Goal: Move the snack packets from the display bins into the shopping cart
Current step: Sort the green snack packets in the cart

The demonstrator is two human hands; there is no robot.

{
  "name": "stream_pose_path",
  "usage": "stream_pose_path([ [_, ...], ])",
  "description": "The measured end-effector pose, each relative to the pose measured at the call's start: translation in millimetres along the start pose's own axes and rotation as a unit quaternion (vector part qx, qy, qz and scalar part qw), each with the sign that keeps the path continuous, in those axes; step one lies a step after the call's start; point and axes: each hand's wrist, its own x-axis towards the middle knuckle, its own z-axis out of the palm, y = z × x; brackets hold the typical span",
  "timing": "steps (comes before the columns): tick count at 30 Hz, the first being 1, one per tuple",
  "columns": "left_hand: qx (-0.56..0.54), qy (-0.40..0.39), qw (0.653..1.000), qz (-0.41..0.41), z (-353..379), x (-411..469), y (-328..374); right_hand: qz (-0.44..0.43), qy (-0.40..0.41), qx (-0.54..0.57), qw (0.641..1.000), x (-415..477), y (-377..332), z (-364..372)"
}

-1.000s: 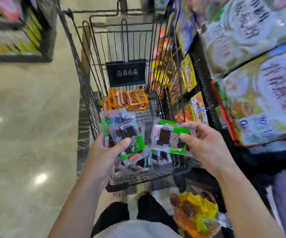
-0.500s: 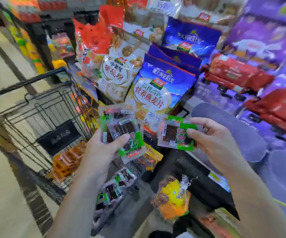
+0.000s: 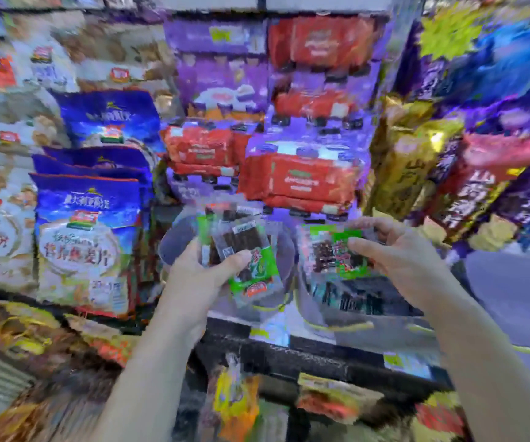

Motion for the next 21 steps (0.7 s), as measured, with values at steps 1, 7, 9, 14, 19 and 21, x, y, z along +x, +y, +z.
stream_pose_path([
  [1, 0.012, -0.015, 1.0, -0.005, 22.3, 8.5, -3.6, -0.002, 0.003, -0.023, 1.0, 5.9, 7.0, -19.9],
  [7, 0.084, -0.082, 0.988, -0.1, 131.6, 47.9, -42.4, 0.049, -0.007, -0.128, 0.991, 43.8, 56.8, -97.4],
  [9, 0.121, -0.11, 0.976, -0.141, 156.7, 57.4, -57.1, 0.083, -0.035, -0.183, 0.979, 54.7, 77.0, -106.4],
  [14, 0.236, -0.129, 0.943, -0.197, 197.3, 78.6, -89.4, 0.151, -0.169, -0.299, 0.927, 81.9, 119.8, -105.8],
  [19, 0.375, -0.131, 0.899, -0.185, 214.5, 105.2, -111.9, 0.22, -0.245, -0.3, 0.895, 98.5, 155.9, -89.6],
  [21, 0.425, -0.14, 0.872, -0.199, 217.9, 111.6, -119.7, 0.227, -0.243, -0.32, 0.887, 101.8, 169.3, -86.6],
])
